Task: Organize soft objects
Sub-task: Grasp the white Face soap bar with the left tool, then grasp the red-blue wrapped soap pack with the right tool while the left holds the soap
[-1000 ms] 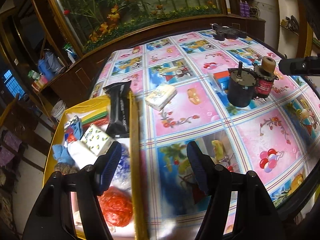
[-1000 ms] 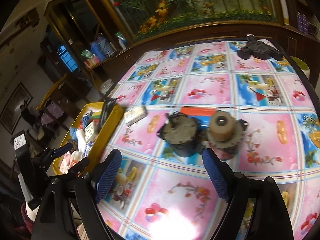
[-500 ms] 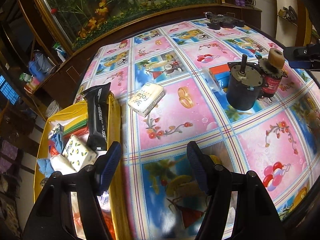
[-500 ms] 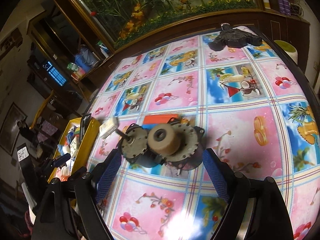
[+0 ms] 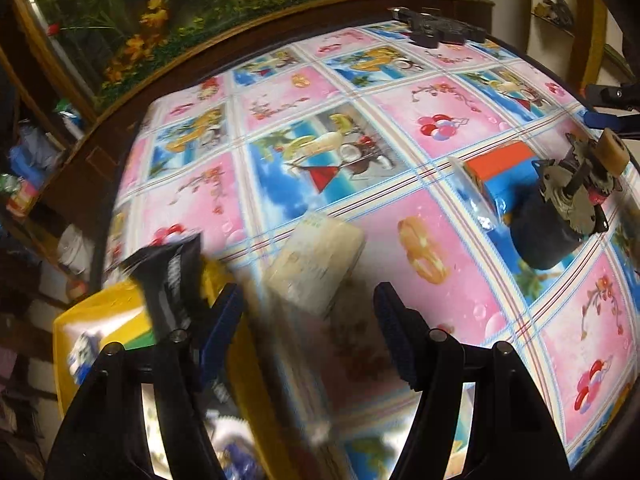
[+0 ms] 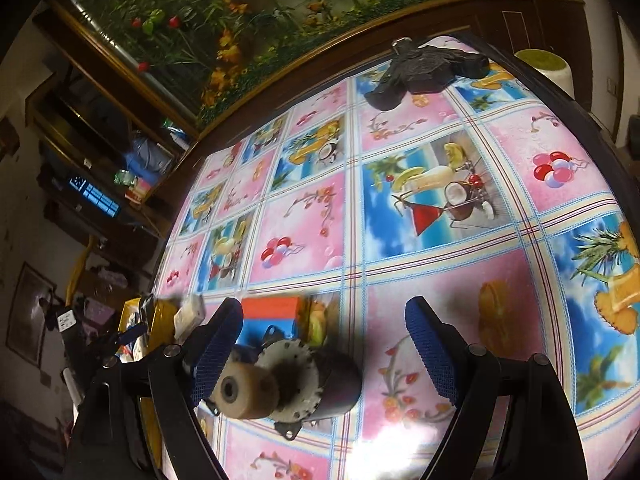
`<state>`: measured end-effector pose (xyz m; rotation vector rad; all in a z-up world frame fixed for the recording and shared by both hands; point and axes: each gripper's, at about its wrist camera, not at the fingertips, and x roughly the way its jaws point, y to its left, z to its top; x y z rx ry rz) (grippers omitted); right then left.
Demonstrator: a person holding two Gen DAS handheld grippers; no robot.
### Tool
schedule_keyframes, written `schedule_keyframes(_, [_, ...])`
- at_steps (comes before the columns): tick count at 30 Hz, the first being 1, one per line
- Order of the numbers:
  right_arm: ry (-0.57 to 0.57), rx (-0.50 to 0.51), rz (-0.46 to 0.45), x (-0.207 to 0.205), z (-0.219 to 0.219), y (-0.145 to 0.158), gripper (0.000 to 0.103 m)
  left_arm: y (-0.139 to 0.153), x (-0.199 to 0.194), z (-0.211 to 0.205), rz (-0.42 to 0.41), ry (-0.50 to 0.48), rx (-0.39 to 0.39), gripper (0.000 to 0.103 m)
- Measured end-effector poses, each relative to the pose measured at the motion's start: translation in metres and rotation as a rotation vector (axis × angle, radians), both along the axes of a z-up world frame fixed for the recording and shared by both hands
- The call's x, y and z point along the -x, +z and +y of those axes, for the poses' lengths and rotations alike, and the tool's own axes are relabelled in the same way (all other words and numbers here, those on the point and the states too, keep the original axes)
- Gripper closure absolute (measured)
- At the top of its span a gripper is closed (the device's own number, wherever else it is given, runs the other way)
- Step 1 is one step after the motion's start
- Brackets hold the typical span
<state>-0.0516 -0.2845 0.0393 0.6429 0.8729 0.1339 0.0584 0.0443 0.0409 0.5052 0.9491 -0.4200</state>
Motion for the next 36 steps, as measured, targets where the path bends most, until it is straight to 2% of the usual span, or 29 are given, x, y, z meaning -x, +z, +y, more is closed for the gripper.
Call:
schedule_keyframes(3, [-0.007,-0.002,0.015,-0.003,-0.005,-0.009,0.019,-0.011,-0.015,-0.011,0.064,-0.029,-0.003,0.036])
schedule_keyframes(6, [-0.018,0.0,0.029,-0.005,-0.011,-0.013,0.019,-0.025,-0.027,-0.018,0.126,-0.018,-0.02,0.034])
schedule_keyframes(8, [-0.019,0.009,0.042,-0.008,-0.014,-0.014,0.019,-0.027,-0.034,-0.018,0.148,0.009,0.009,0.025])
schedule_keyframes(12, [0.039,0.053,0.085,-0.024,-0.006,-0.009,0.018,-0.027,-0.031,-0.02,0.163,0.016,0.015,0.024])
schedule_keyframes(13, [0.083,0.08,0.105,-0.033,0.0,-0.006,0.018,-0.027,-0.027,-0.022,0.162,0.002,0.01,0.024])
schedule_keyframes(15, [0.173,0.153,0.137,-0.054,0.016,0.002,0.018,-0.025,-0.023,-0.024,0.156,-0.016,0.002,0.031])
schedule_keyframes(17, [0.31,0.279,0.177,-0.082,0.039,0.011,0.018,-0.024,-0.02,-0.025,0.153,-0.026,-0.002,0.031])
schedule_keyframes(20, [0.47,0.393,0.263,-0.119,0.068,0.01,0.017,-0.024,-0.021,-0.024,0.151,-0.017,0.009,0.031])
schedule_keyframes(24, [0.609,0.44,0.358,-0.155,0.101,-0.004,0.017,-0.025,-0.022,-0.024,0.149,-0.016,0.015,0.03])
schedule_keyframes(29, [0.749,0.476,0.384,-0.165,0.14,-0.022,0.018,-0.025,-0.024,-0.023,0.155,-0.027,0.024,0.029])
schedule_keyframes(31, [0.765,0.514,0.369,-0.169,0.147,-0.024,0.016,-0.025,-0.024,-0.023,0.157,-0.028,0.033,0.027])
schedule_keyframes(33, [0.733,0.636,0.35,-0.174,0.151,-0.027,0.001,-0.026,-0.023,-0.024,0.151,-0.03,0.034,0.026])
schedule_keyframes(36, [0.625,0.777,0.303,-0.182,0.146,-0.023,0.001,-0.026,-0.023,-0.025,0.148,-0.026,0.041,0.023])
